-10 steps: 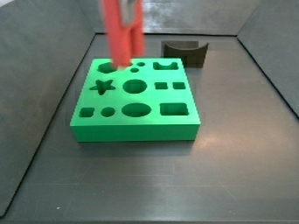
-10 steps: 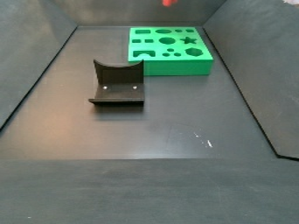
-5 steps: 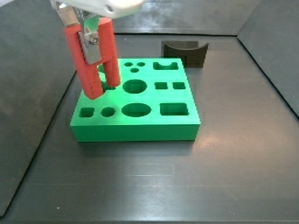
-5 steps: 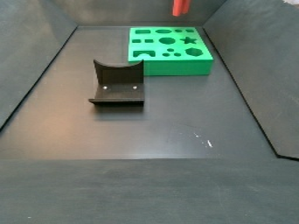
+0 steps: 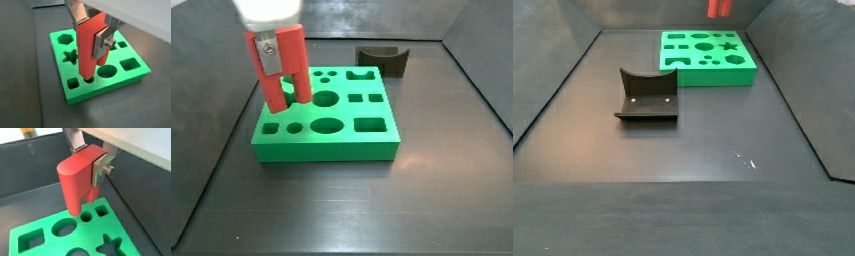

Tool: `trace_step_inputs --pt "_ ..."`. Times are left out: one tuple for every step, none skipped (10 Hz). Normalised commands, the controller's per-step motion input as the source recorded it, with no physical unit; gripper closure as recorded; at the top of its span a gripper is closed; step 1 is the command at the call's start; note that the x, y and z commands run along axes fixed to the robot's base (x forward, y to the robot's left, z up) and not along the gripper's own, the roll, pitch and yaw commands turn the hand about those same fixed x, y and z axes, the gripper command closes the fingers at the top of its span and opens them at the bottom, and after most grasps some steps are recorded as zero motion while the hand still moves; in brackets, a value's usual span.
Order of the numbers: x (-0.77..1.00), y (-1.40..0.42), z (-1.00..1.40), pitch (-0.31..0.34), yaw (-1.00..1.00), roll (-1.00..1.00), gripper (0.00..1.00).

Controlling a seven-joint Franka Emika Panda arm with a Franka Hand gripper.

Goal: Insert the square-circle object.

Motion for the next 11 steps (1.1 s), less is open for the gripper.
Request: trace_step_inputs --pt "0.0 0.0 -0.35 0.0 -1.0 0.0 1.0" --pt "-0.14 0.0 -0.47 -0.001 -1.0 0.01 1.0" --pt "-0.26 0.0 -0.49 0.0 -0.95 0.02 1.0" --pt "-0.32 0.02 -0.41 0.0 -0.87 0.04 1.0" --pt "-0.37 0.02 -0.32 0.0 -0.74 0.05 1.0" --pt "-0.21 0.03 -0.09 0.0 -0.39 0.05 1.0" --pt "-0.03 0.04 -0.05 0.0 -0.04 0.08 1.0" --pt "0.0 0.03 -0.16 0.0 -0.1 0.12 1.0" --pt "0.05 0.04 -0.25 0.0 -0.12 0.08 1.0" --pt "0.19 0.05 -0.21 0.0 -0.24 0.06 1.0" --pt "0.11 0.05 -0.15 0.003 -0.14 0.05 1.0"
